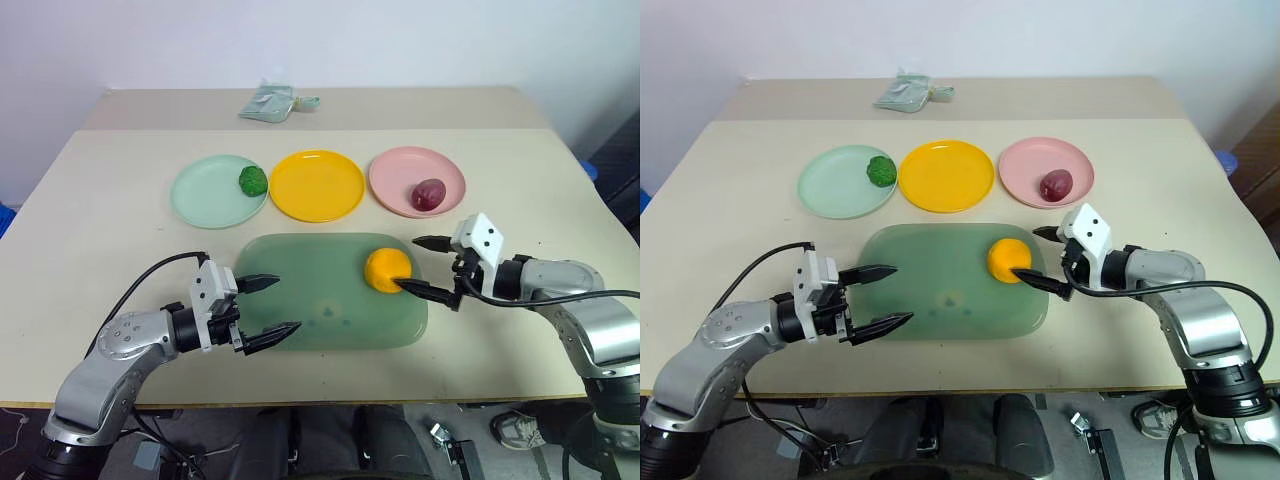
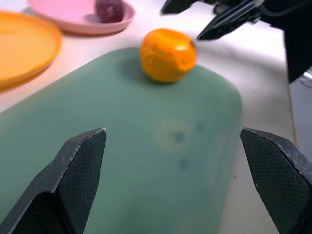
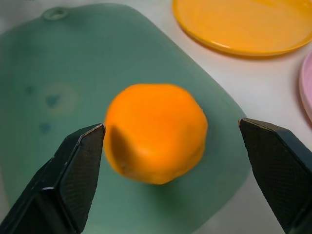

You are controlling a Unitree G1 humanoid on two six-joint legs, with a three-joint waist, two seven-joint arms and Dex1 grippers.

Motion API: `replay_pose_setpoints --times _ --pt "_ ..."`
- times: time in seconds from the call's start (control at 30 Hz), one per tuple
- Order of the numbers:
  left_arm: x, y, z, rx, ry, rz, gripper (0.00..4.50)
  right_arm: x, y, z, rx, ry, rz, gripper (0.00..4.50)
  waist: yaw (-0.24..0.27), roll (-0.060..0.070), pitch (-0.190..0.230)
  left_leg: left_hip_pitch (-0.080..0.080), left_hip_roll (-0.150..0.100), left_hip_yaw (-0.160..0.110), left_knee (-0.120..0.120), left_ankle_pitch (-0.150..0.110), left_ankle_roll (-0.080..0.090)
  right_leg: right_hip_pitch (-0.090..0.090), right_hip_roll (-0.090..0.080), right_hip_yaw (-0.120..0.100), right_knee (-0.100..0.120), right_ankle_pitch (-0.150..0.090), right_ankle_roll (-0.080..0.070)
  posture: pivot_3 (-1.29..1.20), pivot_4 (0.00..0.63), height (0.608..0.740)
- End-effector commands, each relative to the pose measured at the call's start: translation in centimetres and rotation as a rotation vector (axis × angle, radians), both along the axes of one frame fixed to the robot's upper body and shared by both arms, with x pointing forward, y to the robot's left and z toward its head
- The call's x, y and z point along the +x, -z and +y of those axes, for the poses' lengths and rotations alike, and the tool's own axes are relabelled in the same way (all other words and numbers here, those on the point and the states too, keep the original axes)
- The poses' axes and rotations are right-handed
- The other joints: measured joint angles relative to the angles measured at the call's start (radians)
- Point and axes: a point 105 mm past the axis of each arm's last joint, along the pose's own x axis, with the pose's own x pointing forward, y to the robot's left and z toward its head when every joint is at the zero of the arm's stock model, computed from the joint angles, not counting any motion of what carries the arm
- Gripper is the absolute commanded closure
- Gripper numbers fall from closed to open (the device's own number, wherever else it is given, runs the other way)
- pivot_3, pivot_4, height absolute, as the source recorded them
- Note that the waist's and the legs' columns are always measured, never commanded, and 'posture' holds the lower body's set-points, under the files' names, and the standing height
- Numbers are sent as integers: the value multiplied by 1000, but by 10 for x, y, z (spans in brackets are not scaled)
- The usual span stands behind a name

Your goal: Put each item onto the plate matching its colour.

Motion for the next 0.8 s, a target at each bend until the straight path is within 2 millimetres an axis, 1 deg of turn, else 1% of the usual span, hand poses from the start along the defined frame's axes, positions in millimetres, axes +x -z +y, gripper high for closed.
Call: replay_pose_setpoints --times 0.03,0.07,0.1,0.17,0.2,0.23,0.27,0.37,0.4,0.47,0.53,0.6,0.63,0.67,0.73,0.8 --pt "1 -5 -1 2 9 -28 0 1 0 7 -6 -9 -13 30 4 0 0 -1 0 0 0 1 -1 -1 0 0 0 0 0 0 150 740" --pt "1 -5 -1 2 9 -29 0 2 2 8 -7 -5 -5 30 7 0 0 -1 0 0 0 2 -4 -1 0 0 0 0 0 0 150 740" --pt "0 -5 -1 3 7 -29 0 3 4 9 -2 -3 -1 265 8 0 0 -2 0 0 0 3 -5 -1 0 0 -1 0 0 0 150 740" --pt "-1 -6 0 4 4 -28 0 4 5 12 10 -9 2 885 7 0 0 -2 -1 0 0 3 -5 -1 -1 0 -1 0 0 0 150 740" --pt "-1 -6 1 6 -1 -28 0 4 4 14 18 -19 -3 1290 7 0 0 -2 -1 0 0 3 -5 -1 -1 0 -1 0 0 0 150 740" --pt "-1 -6 2 7 -7 -28 0 4 1 17 31 -26 -13 1498 7 0 0 -2 -1 0 0 3 -5 -1 -1 0 -1 0 0 0 150 740" --pt "-1 -6 4 8 -14 -28 0 4 -2 19 42 -31 -26 1517 6 0 0 -2 -1 0 0 3 -5 -1 -1 0 -1 0 0 0 150 740" --pt "-1 -4 10 14 -44 -27 0 9 -20 29 106 -47 -85 1517 2 0 0 -2 -1 0 0 3 -5 -1 -1 0 -1 0 0 0 150 740" --pt "0 -3 13 17 -56 -26 0 16 -28 35 137 -35 -117 1517 1 0 0 -2 -1 0 0 3 -5 -2 -1 0 -1 0 0 0 150 740" --pt "2 -2 18 19 -90 -35 0 40 -44 48 185 46 -196 1517 -7 0 0 -2 -1 0 -1 3 -5 -2 0 0 -1 0 0 0 150 740" --pt "7 -3 23 15 -134 -53 0 64 -51 60 203 136 -236 1517 -6 0 0 -2 0 0 -1 4 -7 -4 0 0 0 0 0 0 150 740" --pt "14 -8 30 -14 -211 -83 0 97 -51 74 203 279 -232 1517 -4 0 0 -2 0 0 -1 4 -7 -4 0 0 1 0 0 0 150 740" --pt "16 -9 32 -23 -233 -91 0 106 -50 79 196 320 -231 1517 -2 0 0 -2 -1 0 -1 4 -8 -4 0 0 2 0 0 0 150 740" --pt "18 -11 33 -32 -249 -97 0 114 -49 82 181 348 -232 1517 1 0 0 -3 -1 0 -1 4 -8 -5 0 -1 2 0 0 0 150 740" --pt "17 -13 35 -46 -269 -104 0 128 -47 98 167 363 -228 1517 4 0 0 -3 -1 0 -1 4 -8 -6 0 -2 2 0 0 0 150 740" --pt "13 -13 35 -41 -276 -104 0 137 -44 110 169 361 -214 1517 -3 0 0 -3 -3 0 0 4 -7 -5 0 -2 2 0 0 0 150 740"
